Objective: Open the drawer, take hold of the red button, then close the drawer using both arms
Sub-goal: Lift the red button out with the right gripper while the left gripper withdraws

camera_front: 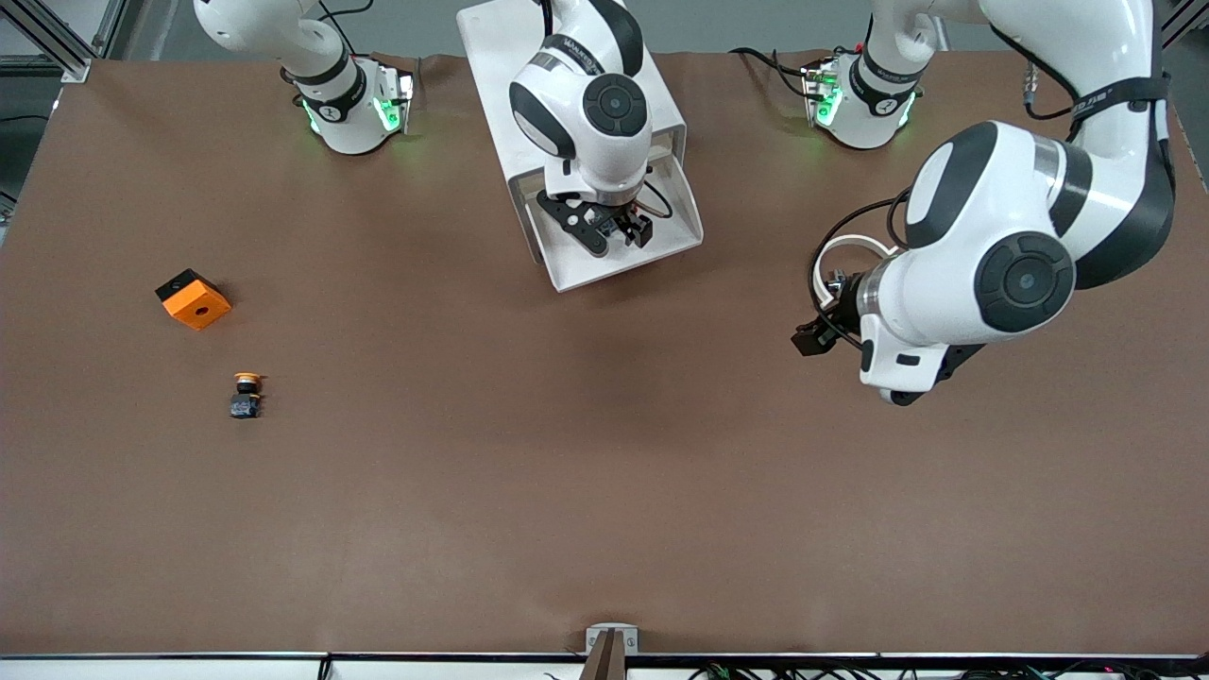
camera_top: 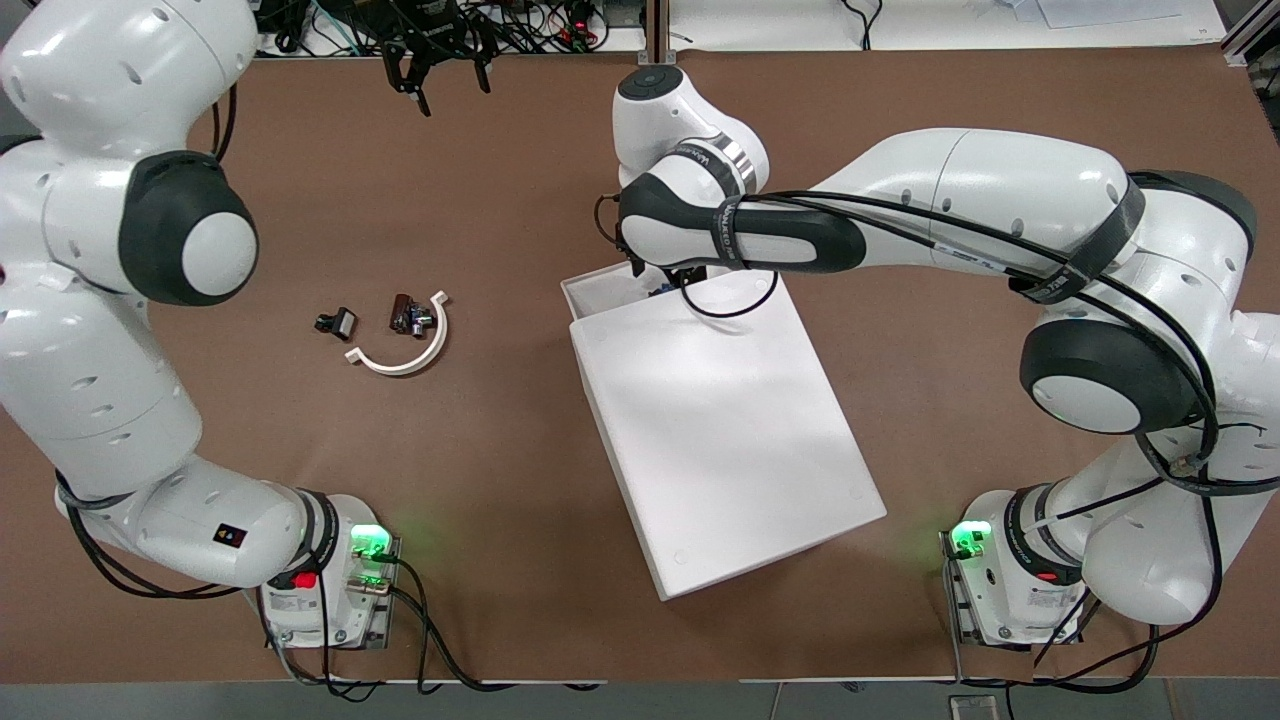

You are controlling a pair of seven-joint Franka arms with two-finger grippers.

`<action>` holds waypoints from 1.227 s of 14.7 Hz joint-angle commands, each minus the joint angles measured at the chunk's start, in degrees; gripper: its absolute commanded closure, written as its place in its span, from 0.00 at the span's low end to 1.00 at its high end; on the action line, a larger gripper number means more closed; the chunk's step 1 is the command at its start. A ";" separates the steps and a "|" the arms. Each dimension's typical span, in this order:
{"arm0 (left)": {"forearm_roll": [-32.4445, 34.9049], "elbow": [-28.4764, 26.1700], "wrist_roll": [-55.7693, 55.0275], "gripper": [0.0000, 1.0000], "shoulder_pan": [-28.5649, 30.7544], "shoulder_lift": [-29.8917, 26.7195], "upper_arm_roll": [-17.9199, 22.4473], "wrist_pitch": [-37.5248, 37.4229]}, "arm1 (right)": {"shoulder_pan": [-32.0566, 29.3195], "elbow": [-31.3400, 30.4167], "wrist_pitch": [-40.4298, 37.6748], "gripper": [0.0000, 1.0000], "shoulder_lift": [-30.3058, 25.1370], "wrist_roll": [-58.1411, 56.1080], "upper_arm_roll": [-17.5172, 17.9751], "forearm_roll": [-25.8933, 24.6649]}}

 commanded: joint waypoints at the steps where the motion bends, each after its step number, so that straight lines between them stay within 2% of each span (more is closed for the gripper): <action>1: 1.07 -15.96 6.78 0.00 1.42 -10.67 -0.64 9.60 | -0.77 -0.78 -0.20 0.00 -0.14 0.69 0.02 0.91; 3: 1.15 -21.26 8.38 0.00 1.34 -13.77 -0.56 13.84 | -0.77 -1.23 0.06 0.00 -0.14 0.61 0.02 0.91; 5: 1.15 -22.68 8.47 0.00 0.90 -14.39 -0.73 14.99 | -0.77 -1.23 0.06 0.00 -0.14 0.52 0.02 0.91; 7: 1.59 -23.82 8.47 0.00 0.20 -14.74 -1.43 15.35 | -0.68 -1.23 0.15 0.17 -0.14 0.52 0.02 0.91; 12: 4.14 -24.35 8.56 0.00 0.11 -14.75 -6.26 17.88 | -0.60 -1.05 0.32 0.59 0.39 0.52 0.02 0.91; 14: 4.67 -24.35 9.52 0.00 -0.07 -13.87 -8.10 18.86 | -0.68 -0.96 0.41 0.70 0.48 0.43 0.02 0.91; 18: 4.76 -25.84 9.26 0.00 -0.07 -13.34 -10.04 18.86 | -1.12 0.44 -0.03 0.72 0.48 0.26 0.02 1.18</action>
